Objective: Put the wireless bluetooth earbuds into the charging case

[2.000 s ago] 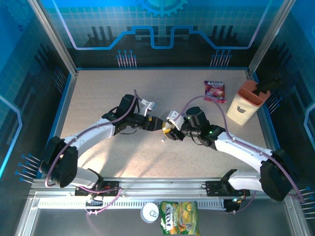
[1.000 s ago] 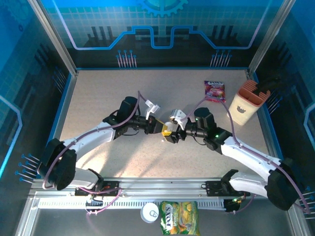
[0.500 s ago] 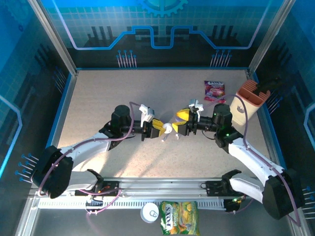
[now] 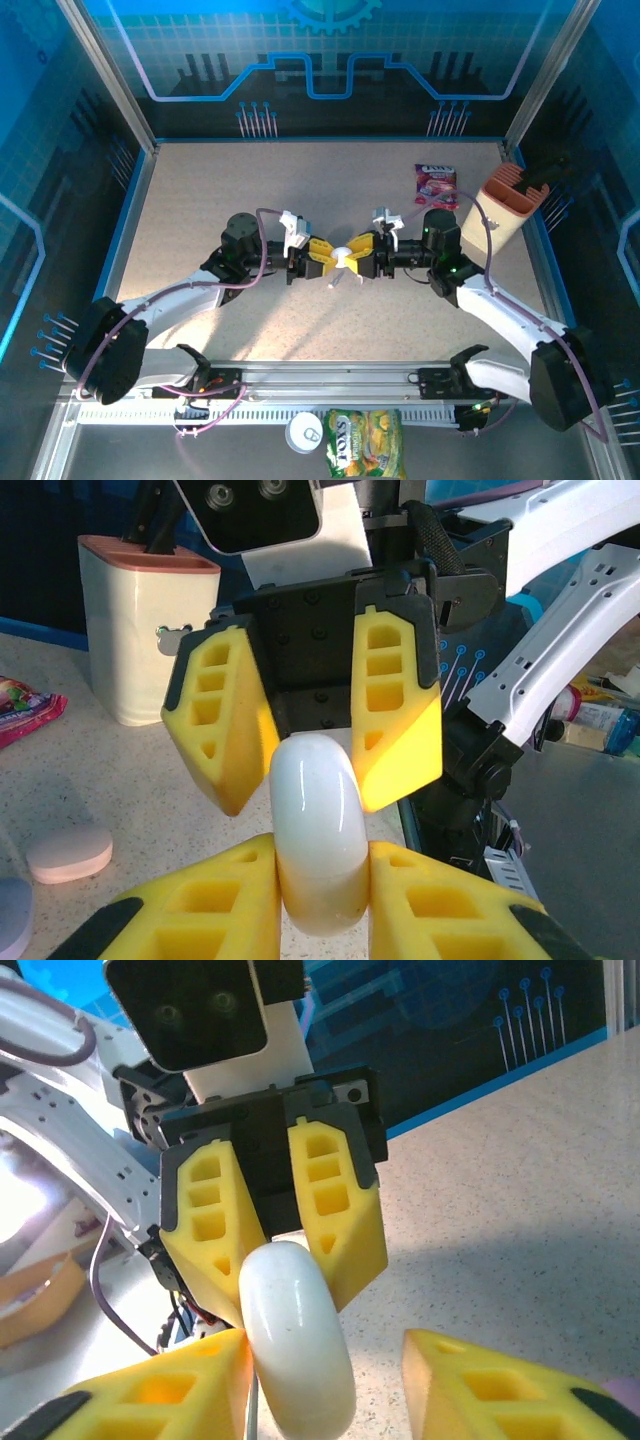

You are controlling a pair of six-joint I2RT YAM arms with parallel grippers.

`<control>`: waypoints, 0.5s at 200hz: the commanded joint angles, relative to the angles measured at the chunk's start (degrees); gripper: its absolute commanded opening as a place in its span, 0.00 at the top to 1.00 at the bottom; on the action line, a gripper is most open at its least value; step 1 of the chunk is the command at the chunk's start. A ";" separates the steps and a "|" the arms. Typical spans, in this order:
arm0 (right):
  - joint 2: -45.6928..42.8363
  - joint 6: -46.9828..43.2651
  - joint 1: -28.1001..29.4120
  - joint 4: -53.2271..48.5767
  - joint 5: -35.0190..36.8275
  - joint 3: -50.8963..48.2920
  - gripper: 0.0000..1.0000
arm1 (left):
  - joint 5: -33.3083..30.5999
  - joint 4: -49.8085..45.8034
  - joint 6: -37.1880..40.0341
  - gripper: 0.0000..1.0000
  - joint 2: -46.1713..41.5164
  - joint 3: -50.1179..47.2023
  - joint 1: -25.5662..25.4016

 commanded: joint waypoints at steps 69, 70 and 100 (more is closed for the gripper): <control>-1.92 -3.09 1.35 -2.04 1.97 2.51 0.90 | 1.40 2.61 -3.46 0.44 1.86 0.61 -0.41; -1.95 -3.07 1.34 -1.90 2.07 2.49 0.90 | 1.36 2.62 -3.45 0.44 1.88 0.65 -0.41; -1.73 -2.67 1.37 0.11 3.29 1.95 0.91 | 1.47 3.98 -3.49 0.47 2.79 0.60 -0.38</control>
